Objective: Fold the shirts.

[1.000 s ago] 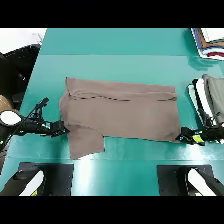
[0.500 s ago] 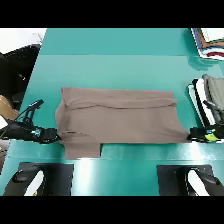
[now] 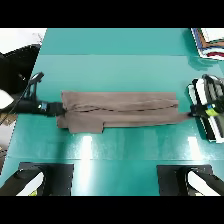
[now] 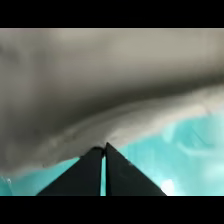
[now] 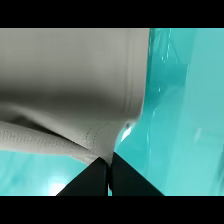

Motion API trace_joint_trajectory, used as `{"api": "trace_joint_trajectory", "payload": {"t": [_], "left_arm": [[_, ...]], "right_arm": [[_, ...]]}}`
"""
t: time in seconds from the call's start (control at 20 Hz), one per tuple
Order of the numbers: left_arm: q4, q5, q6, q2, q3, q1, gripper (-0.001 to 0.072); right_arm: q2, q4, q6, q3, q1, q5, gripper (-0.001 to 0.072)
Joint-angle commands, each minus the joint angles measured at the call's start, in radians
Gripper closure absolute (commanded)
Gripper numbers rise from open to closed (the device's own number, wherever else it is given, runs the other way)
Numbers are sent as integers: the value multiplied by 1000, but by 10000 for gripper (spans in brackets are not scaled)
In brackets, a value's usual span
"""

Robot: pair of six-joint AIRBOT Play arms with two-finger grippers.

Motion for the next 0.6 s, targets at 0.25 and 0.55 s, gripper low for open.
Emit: {"api": "trace_joint_trajectory", "payload": {"t": [0.25, 0.55], "left_arm": [[38, 217, 16, -437, 283, 5, 683], [35, 223, 16, -449, 303, 5, 223]], "right_arm": [[-437, 130, 19, 363, 15, -93, 697], [-548, 280, -10, 486, -36, -70, 261]]}}
